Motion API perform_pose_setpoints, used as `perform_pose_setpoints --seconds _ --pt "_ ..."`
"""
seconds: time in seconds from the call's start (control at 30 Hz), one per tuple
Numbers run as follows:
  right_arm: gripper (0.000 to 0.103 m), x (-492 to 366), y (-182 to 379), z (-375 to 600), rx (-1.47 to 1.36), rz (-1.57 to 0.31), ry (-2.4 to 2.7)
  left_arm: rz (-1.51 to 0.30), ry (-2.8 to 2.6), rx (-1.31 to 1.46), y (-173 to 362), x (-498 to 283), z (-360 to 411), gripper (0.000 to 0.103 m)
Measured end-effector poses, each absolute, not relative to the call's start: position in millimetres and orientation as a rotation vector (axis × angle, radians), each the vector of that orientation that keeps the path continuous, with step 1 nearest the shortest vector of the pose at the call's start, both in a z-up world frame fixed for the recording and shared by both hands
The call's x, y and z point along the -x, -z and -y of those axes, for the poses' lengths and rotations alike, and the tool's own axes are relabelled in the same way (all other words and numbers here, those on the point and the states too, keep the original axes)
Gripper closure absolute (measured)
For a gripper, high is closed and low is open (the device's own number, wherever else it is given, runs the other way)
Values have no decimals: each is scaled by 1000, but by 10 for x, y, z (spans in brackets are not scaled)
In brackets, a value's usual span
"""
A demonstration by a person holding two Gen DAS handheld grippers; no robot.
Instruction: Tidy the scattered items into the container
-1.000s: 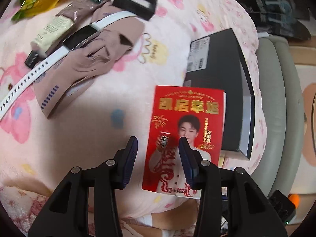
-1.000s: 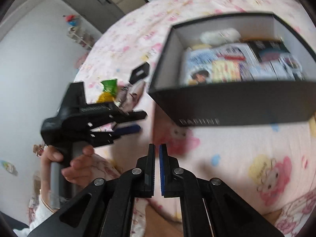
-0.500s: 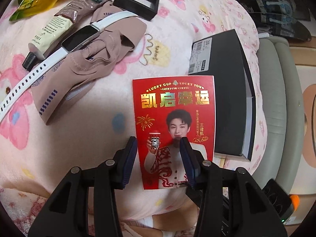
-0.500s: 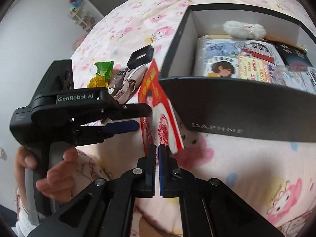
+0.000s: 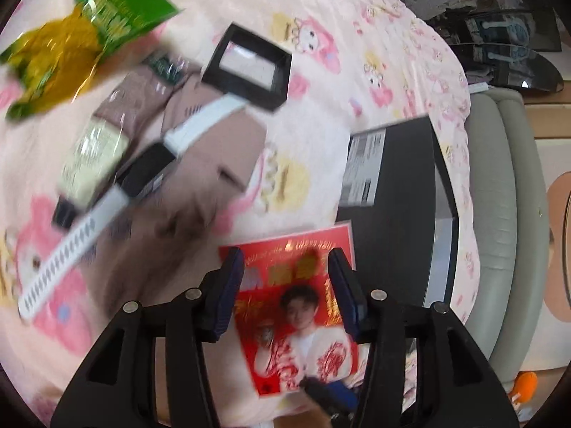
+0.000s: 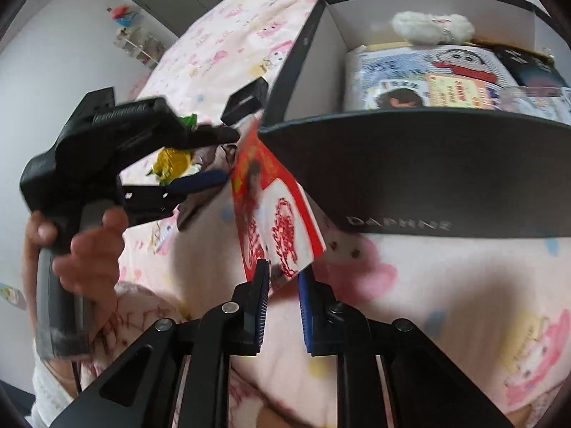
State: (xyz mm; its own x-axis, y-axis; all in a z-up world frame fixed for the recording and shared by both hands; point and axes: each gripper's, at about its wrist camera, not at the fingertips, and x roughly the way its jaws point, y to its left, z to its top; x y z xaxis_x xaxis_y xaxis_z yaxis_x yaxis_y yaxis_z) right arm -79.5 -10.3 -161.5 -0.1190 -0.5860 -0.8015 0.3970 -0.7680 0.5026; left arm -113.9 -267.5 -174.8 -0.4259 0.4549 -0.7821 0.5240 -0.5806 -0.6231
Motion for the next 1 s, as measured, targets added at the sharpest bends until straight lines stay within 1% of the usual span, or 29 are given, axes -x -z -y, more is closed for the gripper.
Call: perform_pose_setpoints --seconds 0.1,0.17,0.23,0.37,0.47,0.6,0.7,0.87,1.0 --pt "90 813 1643 182 -1493 222 1943 -1339 2201 -1662 1811 1303 2732 51" --pt "95 815 1648 205 -1486 226 1947 -1329 2154 -1695 1923 1386 2745 51" --pt "95 826 1651 211 -1484 238 1947 -1316 2116 -1724 1975 1346 2753 51" --pt "97 807 1620 187 -1467 233 1959 -1365 2107 -1728 1976 1209 2694 51" --pt "99 813 1604 202 -1453 256 1954 -1393 2098 -1736 1996 1114 2657 46" --pt "101 779 1528 181 -1417 323 1967 -1452 2065 -1748 2054 1106 2628 46" --pt "102 719 1396 139 -1379 307 1999 -1521 2101 -1724 2010 1092 2593 46" --pt "103 529 1211 -74 -1358 299 2021 -1525 2158 -1665 1885 1082 2603 46" --pt "103 380 1215 -357 -1394 292 2048 -1490 2160 -1755 1899 1055 2491 46"
